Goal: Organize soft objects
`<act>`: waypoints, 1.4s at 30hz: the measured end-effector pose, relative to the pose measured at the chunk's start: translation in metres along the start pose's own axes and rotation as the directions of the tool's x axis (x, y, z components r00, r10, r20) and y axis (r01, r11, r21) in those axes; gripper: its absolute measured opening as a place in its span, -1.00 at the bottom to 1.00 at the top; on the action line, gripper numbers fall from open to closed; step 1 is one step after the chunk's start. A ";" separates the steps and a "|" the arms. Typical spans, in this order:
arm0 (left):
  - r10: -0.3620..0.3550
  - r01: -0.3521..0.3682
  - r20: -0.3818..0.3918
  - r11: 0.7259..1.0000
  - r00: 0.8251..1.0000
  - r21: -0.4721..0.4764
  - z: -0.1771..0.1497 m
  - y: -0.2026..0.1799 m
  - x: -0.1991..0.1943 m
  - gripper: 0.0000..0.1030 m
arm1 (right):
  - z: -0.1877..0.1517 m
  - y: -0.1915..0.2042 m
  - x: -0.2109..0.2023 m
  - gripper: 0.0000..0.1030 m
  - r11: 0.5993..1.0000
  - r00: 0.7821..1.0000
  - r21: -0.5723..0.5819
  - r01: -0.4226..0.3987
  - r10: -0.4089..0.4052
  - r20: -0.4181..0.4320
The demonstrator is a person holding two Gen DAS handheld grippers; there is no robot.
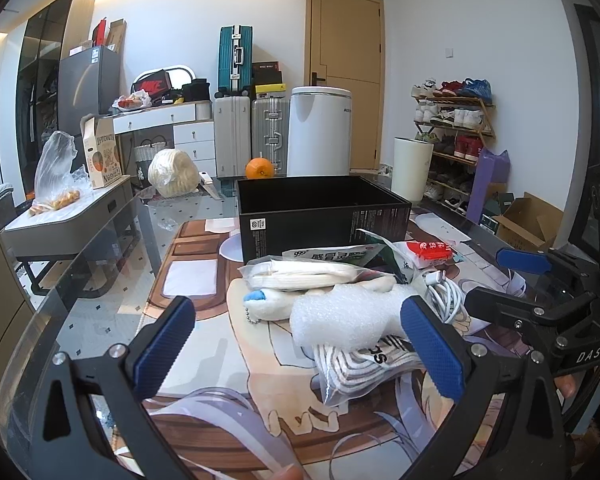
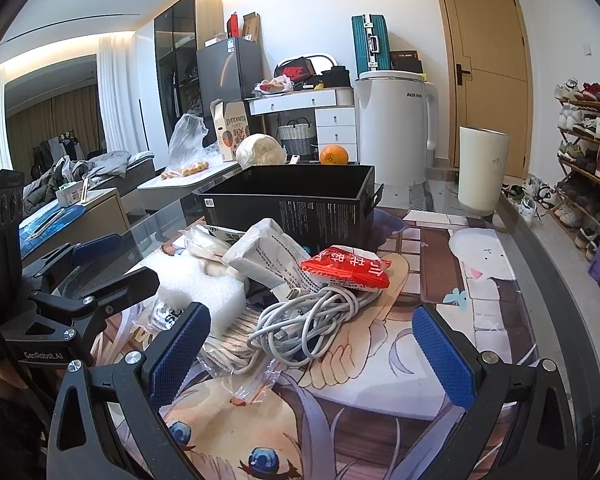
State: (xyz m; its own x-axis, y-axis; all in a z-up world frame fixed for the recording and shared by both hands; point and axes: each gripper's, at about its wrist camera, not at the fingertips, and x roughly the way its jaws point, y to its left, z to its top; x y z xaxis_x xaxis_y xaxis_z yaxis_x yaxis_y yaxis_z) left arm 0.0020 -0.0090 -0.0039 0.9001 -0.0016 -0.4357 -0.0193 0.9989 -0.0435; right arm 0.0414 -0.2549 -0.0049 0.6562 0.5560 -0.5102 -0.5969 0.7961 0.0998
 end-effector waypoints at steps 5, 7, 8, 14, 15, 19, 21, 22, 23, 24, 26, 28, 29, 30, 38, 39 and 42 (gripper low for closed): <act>-0.003 0.003 0.000 1.000 1.000 0.002 0.001 0.000 0.000 1.00 | -0.001 -0.001 0.000 0.99 1.000 1.000 0.000 0.000 0.000 -0.001; -0.003 0.003 -0.001 1.000 1.000 0.001 0.001 0.000 0.000 1.00 | -0.002 -0.002 0.001 0.99 1.000 1.000 0.000 0.001 -0.001 -0.002; -0.004 0.004 -0.001 1.000 1.000 0.000 0.001 -0.001 0.000 1.00 | -0.003 -0.002 0.001 0.99 1.000 1.000 0.000 0.000 0.000 -0.002; -0.003 0.003 -0.002 1.000 1.000 0.004 0.000 -0.001 0.001 1.00 | -0.001 0.000 0.002 0.99 1.000 1.000 0.000 0.000 0.000 -0.003; -0.003 0.003 -0.002 1.000 1.000 0.003 0.001 -0.002 0.001 1.00 | -0.001 0.000 0.002 0.99 1.000 1.000 -0.001 -0.001 0.001 -0.003; -0.002 0.002 -0.002 1.000 1.000 0.003 0.000 -0.002 0.001 1.00 | -0.002 -0.001 0.004 0.99 1.000 1.000 -0.001 -0.001 0.001 -0.004; -0.001 0.001 -0.001 1.000 1.000 0.007 0.000 -0.003 0.000 1.00 | -0.003 -0.003 0.002 0.99 1.000 1.000 -0.001 -0.003 0.003 -0.005; -0.002 0.002 -0.001 1.000 1.000 0.007 0.000 -0.002 0.000 1.00 | -0.004 -0.002 0.003 0.99 1.000 1.000 -0.001 -0.002 0.002 -0.006; -0.002 0.002 -0.001 1.000 1.000 0.006 0.000 -0.002 0.000 1.00 | -0.005 -0.001 0.004 0.99 1.000 1.000 -0.002 -0.001 0.001 -0.007; -0.002 0.002 -0.002 1.000 1.000 0.007 0.000 -0.002 0.000 1.00 | -0.005 -0.001 0.004 0.99 1.000 1.000 -0.002 -0.001 0.001 -0.007; -0.004 0.004 -0.002 1.000 1.000 0.008 0.000 -0.002 0.000 1.00 | -0.004 -0.001 0.004 0.99 1.000 1.000 -0.002 -0.001 0.001 -0.007; -0.004 0.004 -0.002 1.000 1.000 0.010 0.001 -0.002 -0.001 1.00 | -0.005 -0.001 0.004 0.99 1.000 1.000 -0.002 -0.003 0.003 -0.008; -0.004 0.004 -0.002 1.000 1.000 0.011 0.001 -0.002 -0.001 1.00 | -0.004 -0.001 0.004 0.99 1.000 1.000 -0.002 -0.002 0.002 -0.008; -0.005 0.005 -0.003 1.000 1.000 0.011 0.001 -0.002 -0.001 1.00 | -0.005 -0.001 0.004 0.99 1.000 1.000 -0.002 -0.002 0.002 -0.008; -0.007 0.007 -0.007 1.000 1.000 0.012 0.001 -0.002 -0.001 1.00 | -0.004 -0.001 0.004 0.99 1.000 1.000 -0.001 -0.002 0.002 -0.008; -0.006 0.006 -0.009 1.000 1.000 0.015 0.001 -0.002 -0.001 1.00 | -0.005 -0.001 0.004 0.99 1.000 1.000 -0.001 -0.003 0.003 -0.009; -0.006 0.006 -0.012 1.000 1.000 0.022 0.002 -0.003 0.000 1.00 | -0.005 -0.001 0.004 0.99 1.000 1.000 -0.001 -0.002 0.002 -0.010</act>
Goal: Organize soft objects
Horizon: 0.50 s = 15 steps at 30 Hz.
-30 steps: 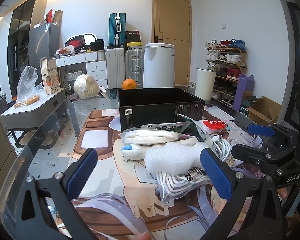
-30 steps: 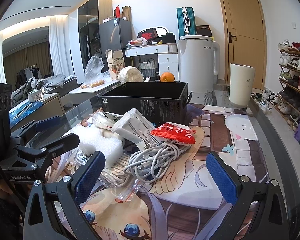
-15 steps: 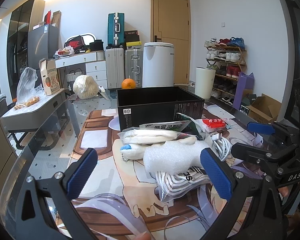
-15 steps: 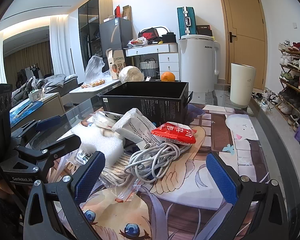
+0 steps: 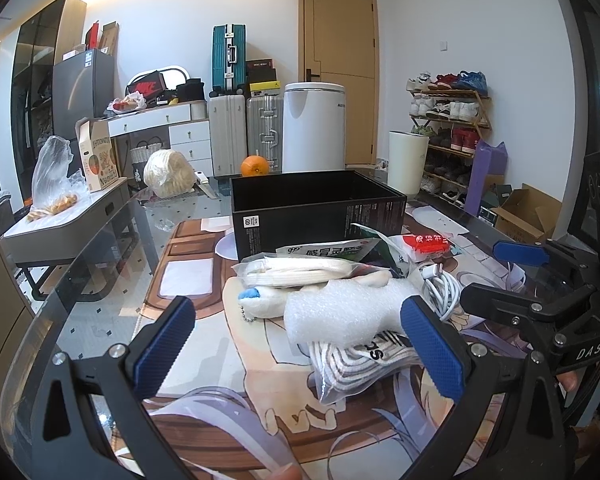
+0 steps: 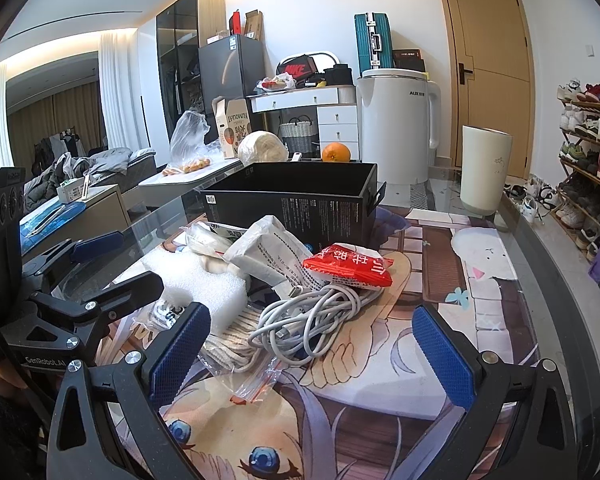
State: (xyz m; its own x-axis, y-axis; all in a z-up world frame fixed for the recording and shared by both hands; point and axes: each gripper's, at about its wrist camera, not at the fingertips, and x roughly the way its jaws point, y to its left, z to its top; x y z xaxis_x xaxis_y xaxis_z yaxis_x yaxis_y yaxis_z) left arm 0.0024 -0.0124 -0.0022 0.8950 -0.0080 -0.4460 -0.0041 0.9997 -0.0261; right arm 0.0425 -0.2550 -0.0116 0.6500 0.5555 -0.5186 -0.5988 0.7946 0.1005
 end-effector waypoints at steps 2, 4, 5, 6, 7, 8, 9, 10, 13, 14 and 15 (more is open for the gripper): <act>0.001 -0.001 -0.001 1.000 1.000 0.005 0.000 -0.001 0.000 1.00 | 0.001 0.000 0.000 0.99 1.000 1.000 0.000 0.000 0.000 0.001; 0.004 -0.004 -0.003 1.000 1.000 0.009 0.000 -0.001 0.000 1.00 | 0.001 0.000 0.000 0.99 1.000 1.000 -0.001 0.000 0.000 0.001; 0.005 -0.005 -0.003 1.000 1.000 0.011 0.000 -0.001 0.000 1.00 | 0.001 0.000 0.000 0.99 1.000 1.000 0.000 0.000 0.000 0.000; 0.004 -0.004 -0.003 1.000 1.000 0.012 0.000 -0.001 0.000 1.00 | 0.000 0.000 0.000 0.99 1.000 1.000 0.001 0.001 -0.001 0.000; 0.004 -0.004 -0.003 1.000 1.000 0.011 0.000 -0.001 0.001 1.00 | 0.001 0.001 0.000 0.99 1.000 1.000 0.001 0.004 -0.004 -0.001; 0.005 -0.005 -0.004 1.000 1.000 0.012 0.000 -0.001 0.000 1.00 | 0.000 0.001 0.000 0.99 1.000 1.000 0.001 0.005 -0.005 -0.004; 0.007 -0.007 -0.006 1.000 1.000 0.017 0.001 -0.001 0.001 1.00 | 0.001 0.001 0.001 0.99 1.000 1.000 0.000 0.004 -0.004 -0.007; 0.008 -0.007 -0.008 1.000 1.000 0.021 0.001 -0.001 0.001 1.00 | 0.001 0.001 0.002 0.99 1.000 1.000 0.001 0.007 -0.007 -0.009; 0.012 -0.012 -0.007 0.999 1.000 0.037 0.001 -0.004 0.000 1.00 | 0.002 0.002 0.003 0.99 1.000 1.000 -0.006 0.019 -0.019 -0.021; 0.016 -0.016 -0.009 0.999 1.000 0.044 0.002 -0.005 0.000 1.00 | 0.003 0.002 0.002 0.99 1.000 0.999 -0.008 0.027 -0.027 -0.019; 0.020 -0.020 -0.009 0.999 1.000 0.045 0.002 -0.005 -0.001 1.00 | 0.005 0.002 0.000 0.99 0.999 0.999 -0.009 0.031 -0.032 -0.021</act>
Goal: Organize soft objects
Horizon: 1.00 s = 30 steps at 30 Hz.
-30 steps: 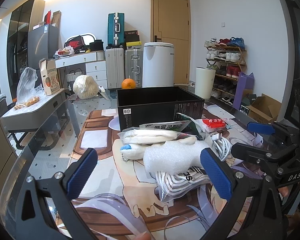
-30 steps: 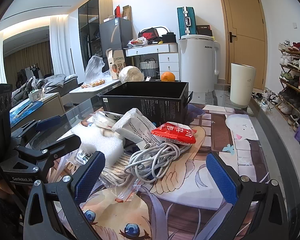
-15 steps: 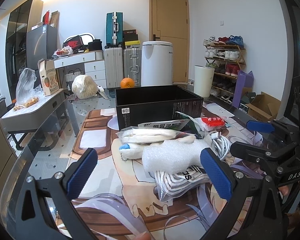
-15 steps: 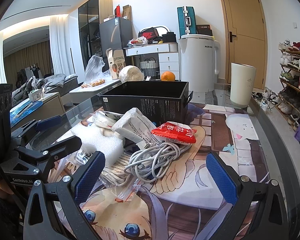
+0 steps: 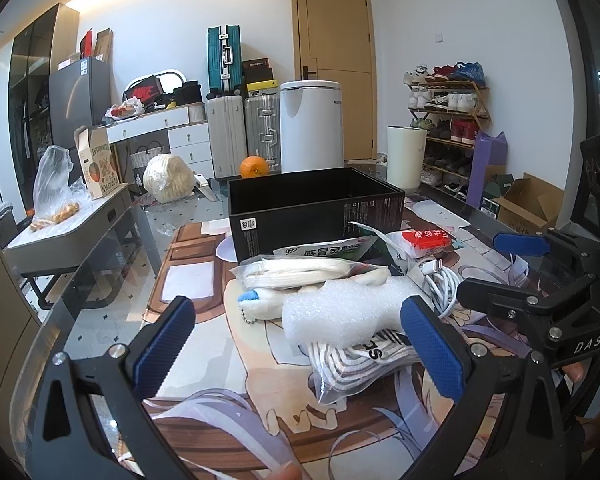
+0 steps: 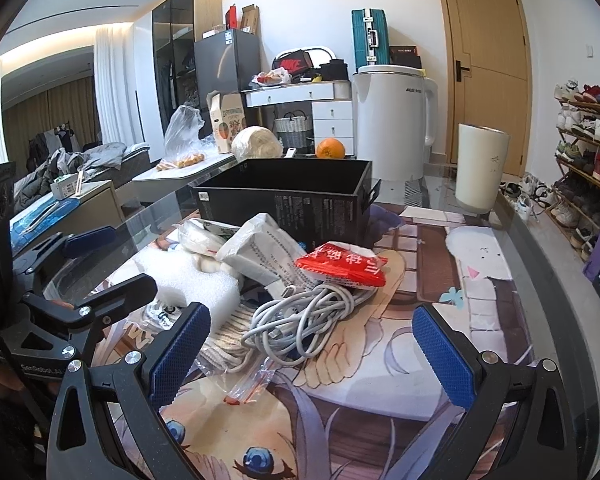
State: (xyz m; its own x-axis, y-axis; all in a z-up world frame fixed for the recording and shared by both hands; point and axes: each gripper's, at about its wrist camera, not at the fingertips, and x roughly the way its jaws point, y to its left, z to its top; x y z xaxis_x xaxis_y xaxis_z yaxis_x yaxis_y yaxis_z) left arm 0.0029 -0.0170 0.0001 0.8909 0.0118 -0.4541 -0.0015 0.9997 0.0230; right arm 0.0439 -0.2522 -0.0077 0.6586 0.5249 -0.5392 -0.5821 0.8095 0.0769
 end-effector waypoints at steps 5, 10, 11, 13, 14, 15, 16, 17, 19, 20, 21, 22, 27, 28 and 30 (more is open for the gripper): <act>0.029 -0.029 -0.001 1.000 1.000 0.006 0.002 0.004 -0.001 1.00 | 0.004 -0.007 -0.006 0.99 1.000 1.000 0.011 0.010 -0.010 -0.006; 0.008 -0.008 0.002 1.000 1.000 -0.023 0.008 0.009 -0.004 1.00 | 0.013 -0.013 -0.012 0.99 1.000 0.999 0.019 0.013 -0.012 -0.030; 0.007 -0.007 0.002 1.000 1.000 -0.023 0.009 0.008 -0.004 1.00 | 0.014 -0.014 -0.012 0.99 1.000 0.999 0.020 0.012 -0.011 -0.039; 0.005 -0.005 -0.004 1.000 1.000 -0.024 0.011 0.005 -0.003 1.00 | 0.016 -0.015 -0.012 0.99 1.000 0.999 0.019 0.011 -0.010 -0.048; -0.001 0.001 -0.004 1.000 1.000 -0.021 0.012 0.003 -0.002 1.00 | 0.017 -0.014 -0.012 0.99 1.000 0.998 0.014 0.006 -0.005 -0.056; -0.005 0.005 -0.003 1.000 1.000 -0.019 0.012 0.002 -0.002 1.00 | 0.018 -0.014 -0.011 0.99 1.000 0.998 0.008 0.004 -0.004 -0.063; -0.008 0.008 -0.002 1.000 1.000 -0.020 0.012 0.002 -0.002 1.00 | 0.018 -0.014 -0.010 0.99 1.000 0.998 0.004 0.004 -0.004 -0.065; -0.012 0.012 -0.004 1.000 1.000 -0.021 0.013 0.001 -0.002 1.00 | 0.019 -0.014 -0.010 0.99 1.000 0.998 -0.004 0.008 -0.009 -0.064; -0.025 0.024 -0.016 0.999 1.000 -0.022 0.015 0.000 0.001 1.00 | 0.021 -0.014 -0.008 0.99 1.000 0.997 -0.013 0.016 -0.017 -0.070; -0.028 0.027 -0.020 0.999 0.999 -0.019 0.017 -0.002 0.002 1.00 | 0.022 -0.014 -0.007 0.99 1.000 0.997 -0.018 0.019 -0.021 -0.072; -0.029 0.029 -0.021 0.999 0.999 -0.014 0.018 -0.003 0.002 1.00 | 0.024 -0.015 -0.006 0.99 0.999 0.997 -0.022 0.027 -0.029 -0.074; -0.031 0.031 -0.023 1.000 0.999 -0.006 0.018 -0.004 0.002 1.00 | 0.026 -0.016 -0.005 0.99 0.999 0.996 -0.023 0.038 -0.040 -0.078; -0.035 0.036 -0.048 0.999 0.998 0.031 0.020 -0.012 0.005 1.00 | 0.033 -0.023 -0.001 0.99 0.997 0.992 -0.023 0.070 -0.072 -0.100; -0.039 0.041 -0.055 0.998 0.998 0.039 0.020 -0.014 0.005 1.00 | 0.034 -0.025 0.000 0.99 0.997 0.992 -0.020 0.071 -0.073 -0.102; -0.044 0.047 -0.065 0.998 0.997 0.051 0.021 -0.017 0.008 1.00 | 0.036 -0.029 0.002 0.99 0.997 0.992 -0.015 0.071 -0.072 -0.107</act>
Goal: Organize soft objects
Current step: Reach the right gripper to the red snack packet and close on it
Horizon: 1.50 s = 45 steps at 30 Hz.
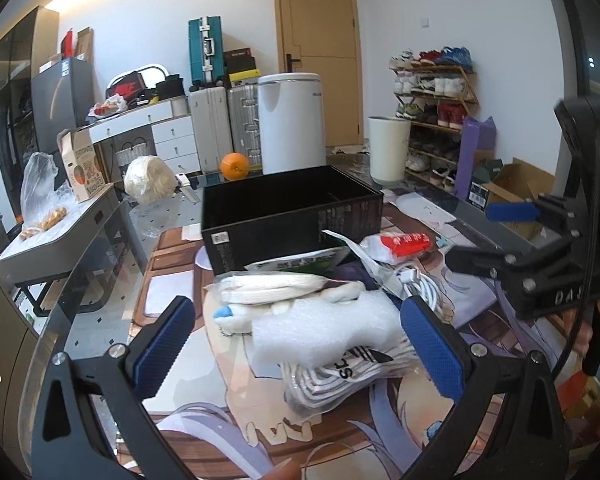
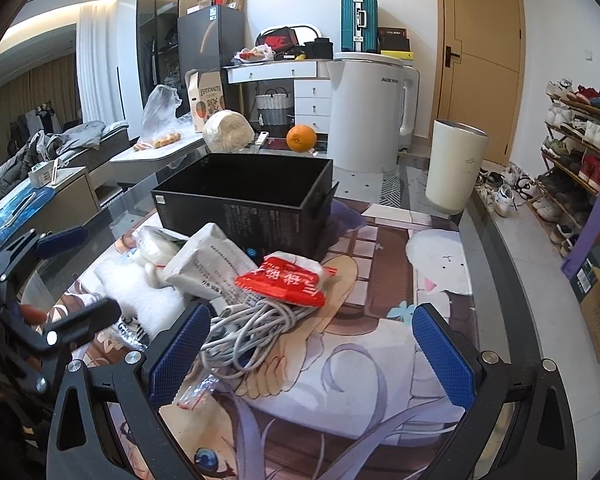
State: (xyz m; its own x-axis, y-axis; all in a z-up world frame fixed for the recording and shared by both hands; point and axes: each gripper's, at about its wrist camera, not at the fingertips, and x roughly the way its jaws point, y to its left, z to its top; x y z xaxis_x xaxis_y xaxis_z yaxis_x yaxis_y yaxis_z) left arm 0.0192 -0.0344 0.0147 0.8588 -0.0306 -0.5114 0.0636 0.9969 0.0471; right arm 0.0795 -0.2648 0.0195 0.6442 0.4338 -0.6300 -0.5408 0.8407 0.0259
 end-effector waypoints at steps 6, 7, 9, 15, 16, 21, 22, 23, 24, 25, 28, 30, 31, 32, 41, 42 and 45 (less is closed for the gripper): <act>-0.036 0.036 -0.026 0.999 0.999 0.026 0.004 -0.006 0.006 1.00 | 0.011 -0.011 0.009 0.99 0.999 0.999 0.041 -0.014 0.015 -0.033; -0.039 0.040 -0.028 0.999 0.999 0.023 0.005 -0.006 0.006 1.00 | 0.013 -0.013 0.011 0.99 0.999 0.999 0.051 -0.015 0.017 -0.039; -0.034 0.036 -0.043 0.999 0.998 0.030 0.006 -0.007 0.008 1.00 | 0.016 -0.015 0.015 0.99 0.998 0.999 0.053 -0.014 0.016 -0.041; -0.019 0.022 -0.068 0.999 0.998 0.037 0.004 -0.009 0.016 1.00 | 0.020 -0.015 0.023 0.99 0.999 0.999 0.044 -0.009 0.011 -0.054; -0.020 0.022 -0.075 0.999 0.997 0.036 0.004 -0.008 0.018 1.00 | 0.020 -0.016 0.024 0.99 0.999 0.998 0.045 -0.011 0.013 -0.056; -0.022 0.026 -0.094 0.999 0.995 0.048 0.002 -0.012 0.023 1.00 | 0.022 -0.016 0.033 0.99 0.998 0.996 0.052 -0.021 0.025 -0.081; -0.020 0.025 -0.099 0.999 0.995 0.047 0.002 -0.012 0.025 1.00 | 0.023 -0.016 0.036 0.99 0.998 0.996 0.054 -0.021 0.026 -0.087; -0.018 0.023 -0.106 0.999 0.994 0.044 0.002 -0.012 0.026 1.00 | 0.023 -0.016 0.038 0.99 0.998 0.995 0.055 -0.022 0.027 -0.092; -0.020 0.025 -0.113 0.999 0.993 0.042 0.003 -0.011 0.028 1.00 | 0.024 -0.016 0.042 0.99 0.998 0.994 0.055 -0.020 0.026 -0.104; -0.022 0.027 -0.118 0.999 0.993 0.039 0.003 -0.010 0.029 1.00 | 0.024 -0.016 0.044 0.99 0.998 0.994 0.058 -0.017 0.024 -0.110; -0.024 0.029 -0.127 0.999 0.992 0.037 0.004 -0.010 0.032 1.00 | 0.026 -0.016 0.055 0.99 0.998 0.990 0.066 -0.004 0.014 -0.142; -0.025 0.028 -0.137 0.999 0.990 0.026 0.003 -0.006 0.033 1.00 | 0.027 -0.016 0.060 0.99 0.997 0.988 0.073 -0.007 0.019 -0.155; -0.029 0.032 -0.139 0.999 0.990 0.020 0.002 -0.005 0.033 1.00 | 0.028 -0.014 0.062 0.99 0.997 0.987 0.071 -0.015 0.026 -0.159; -0.034 0.036 -0.142 0.999 0.989 0.014 0.002 -0.004 0.033 1.00 | 0.029 -0.013 0.064 0.99 0.998 0.986 0.065 -0.019 0.030 -0.162; -0.038 0.041 -0.130 0.999 0.991 0.017 0.004 -0.002 0.029 1.00 | 0.033 -0.004 0.069 0.99 0.998 0.982 0.050 -0.040 0.048 -0.181; -0.039 0.041 -0.129 0.999 0.991 0.016 0.003 -0.001 0.028 1.00 | 0.034 -0.003 0.071 0.99 0.998 0.982 0.048 -0.035 0.043 -0.186; -0.033 0.035 -0.134 0.999 0.990 0.012 0.003 -0.001 0.031 1.00 | 0.034 -0.005 0.081 0.99 0.998 0.975 0.064 -0.019 0.033 -0.218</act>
State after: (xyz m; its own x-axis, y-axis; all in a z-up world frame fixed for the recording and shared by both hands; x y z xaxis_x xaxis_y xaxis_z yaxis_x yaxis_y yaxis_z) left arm 0.0472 -0.0365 0.0019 0.7805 -0.0538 -0.6229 0.0999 0.9942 0.0393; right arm 0.1525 -0.2224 -0.0057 0.4927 0.3797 -0.7830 -0.5172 0.8514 0.0874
